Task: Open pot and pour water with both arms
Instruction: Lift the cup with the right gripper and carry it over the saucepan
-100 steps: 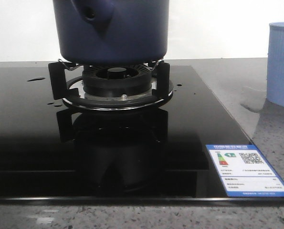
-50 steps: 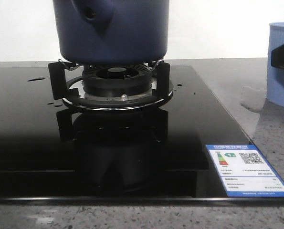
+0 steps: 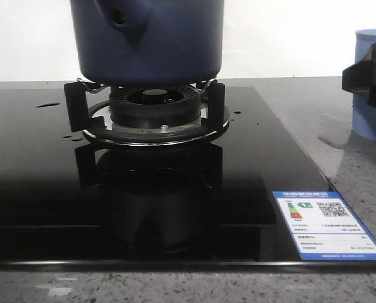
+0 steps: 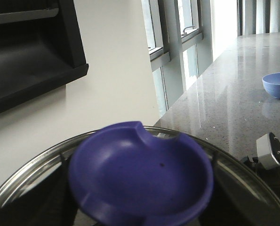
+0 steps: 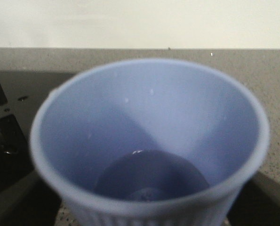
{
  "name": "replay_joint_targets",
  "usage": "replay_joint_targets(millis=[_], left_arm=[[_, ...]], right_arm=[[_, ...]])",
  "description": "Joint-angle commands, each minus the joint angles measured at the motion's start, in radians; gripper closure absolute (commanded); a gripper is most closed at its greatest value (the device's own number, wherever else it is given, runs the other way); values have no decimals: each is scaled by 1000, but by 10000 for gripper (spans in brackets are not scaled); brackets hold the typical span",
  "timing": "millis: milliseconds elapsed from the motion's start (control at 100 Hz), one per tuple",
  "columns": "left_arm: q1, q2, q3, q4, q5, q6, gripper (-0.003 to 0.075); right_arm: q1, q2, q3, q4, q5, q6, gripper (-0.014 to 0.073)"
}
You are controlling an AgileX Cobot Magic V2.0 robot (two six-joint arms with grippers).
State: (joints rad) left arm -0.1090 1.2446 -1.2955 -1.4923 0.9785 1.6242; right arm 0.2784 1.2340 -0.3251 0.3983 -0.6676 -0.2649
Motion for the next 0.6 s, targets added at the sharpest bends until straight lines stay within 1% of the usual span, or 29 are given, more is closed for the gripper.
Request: replay_joint_targets(millis=[0,90,160,270,360,410,470,590], left_arm=[[1,-31,-39,-96,-10,-13,414],[1,-31,-39,-96,-10,-33,414],[1,-31,-39,-96,-10,-42,414],[1,-32,-39,-96,-10,-42,414],[1,-39,-39,-94,-10,-46,414],[1,-46,-39,-90,-14,-62,414],[1,-55,-39,-85,-18,-70,414],[1,-74,-36,-68,-20,-74,414]], right_arm=[[2,-14,-33,-29,-89,6,132],[2,-14,-33,-31,-84,6,218],[2,-14,-33,-31,-78,6,258],[2,-19,-33,-43,-80,6,275],[2,-50,-40,-108,-71,6,275],[2,-75,-57,-147,-33,6,275],[2,-109,-92,-175,46,6,275],[2,-158,-207,-215,185,6,275]])
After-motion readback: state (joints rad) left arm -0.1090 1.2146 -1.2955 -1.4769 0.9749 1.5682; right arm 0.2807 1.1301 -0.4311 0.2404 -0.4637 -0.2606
